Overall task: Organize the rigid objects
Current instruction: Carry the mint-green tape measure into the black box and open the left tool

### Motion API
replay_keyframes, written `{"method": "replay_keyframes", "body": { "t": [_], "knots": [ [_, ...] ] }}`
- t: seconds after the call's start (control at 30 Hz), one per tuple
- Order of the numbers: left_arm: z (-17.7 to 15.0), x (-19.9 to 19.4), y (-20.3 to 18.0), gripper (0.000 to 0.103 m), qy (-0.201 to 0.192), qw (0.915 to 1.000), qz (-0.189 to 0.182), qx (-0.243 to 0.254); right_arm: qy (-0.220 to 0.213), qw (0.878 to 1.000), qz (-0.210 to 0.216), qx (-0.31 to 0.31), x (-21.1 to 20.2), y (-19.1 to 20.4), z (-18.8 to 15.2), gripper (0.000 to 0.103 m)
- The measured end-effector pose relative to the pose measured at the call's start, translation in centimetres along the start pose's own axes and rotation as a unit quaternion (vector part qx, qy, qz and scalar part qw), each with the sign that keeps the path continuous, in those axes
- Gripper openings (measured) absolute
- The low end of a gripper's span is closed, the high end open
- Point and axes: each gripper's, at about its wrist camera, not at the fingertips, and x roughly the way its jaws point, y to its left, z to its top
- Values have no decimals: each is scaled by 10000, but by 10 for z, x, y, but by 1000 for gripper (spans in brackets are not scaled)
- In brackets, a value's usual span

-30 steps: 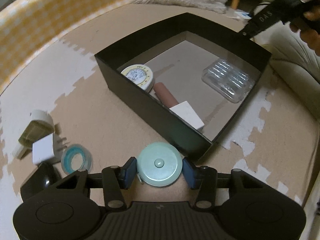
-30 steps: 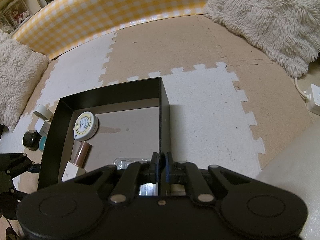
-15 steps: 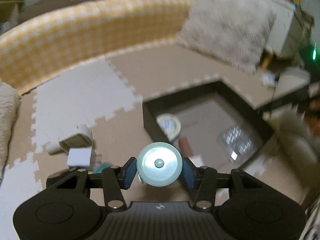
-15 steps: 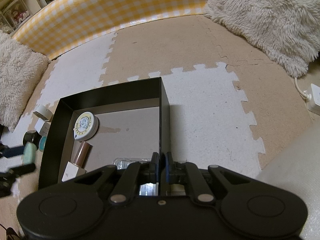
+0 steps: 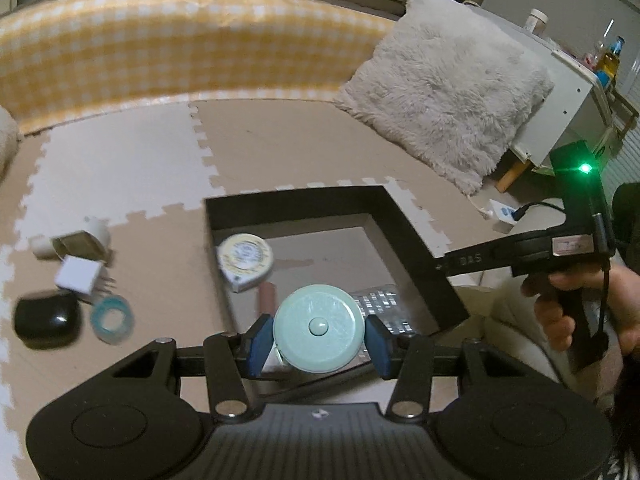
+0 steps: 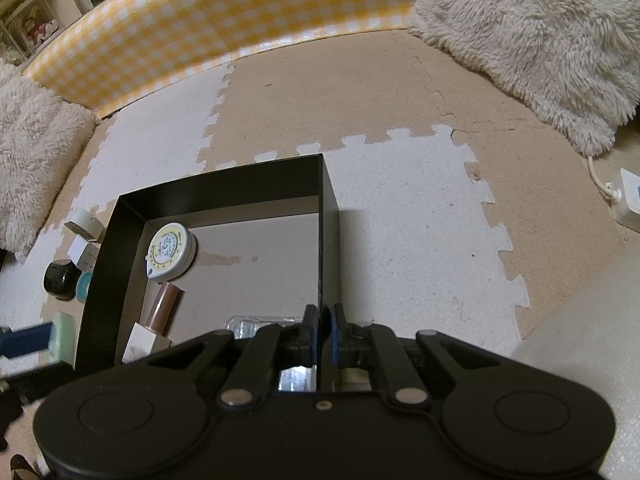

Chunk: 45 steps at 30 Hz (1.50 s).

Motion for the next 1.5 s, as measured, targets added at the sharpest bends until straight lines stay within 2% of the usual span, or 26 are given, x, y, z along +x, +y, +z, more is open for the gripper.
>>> {"method": "replay_keyframes", "body": {
  "t": [0.23, 0.37, 0.7, 0.9, 1.0, 1.5],
  "knots": [
    [-7, 20, -14, 50, 19, 9998, 62, -187, -1, 10000, -2, -2, 0, 0, 0, 7],
    [-9, 28, -13, 50, -130, 9992, 95, -371, 0, 10000, -3, -3, 0, 0, 0, 7],
    [-12, 40, -12, 51, -113, 9990, 149, -398, 4, 10000, -17, -23, 0, 1, 1, 7],
    [-14, 45, -13, 52, 36, 9990, 251, -358, 3, 10000, -16, -22, 0, 1, 1, 7],
    [-14, 45, -12, 59, 77, 9990, 197, -384, 4, 10000, -19, -24, 0, 1, 1, 7],
    [-11, 37, -16, 80, 141, 9996, 90, -237, 3, 10000, -17, -19, 0, 1, 1, 7]
  ]
}}
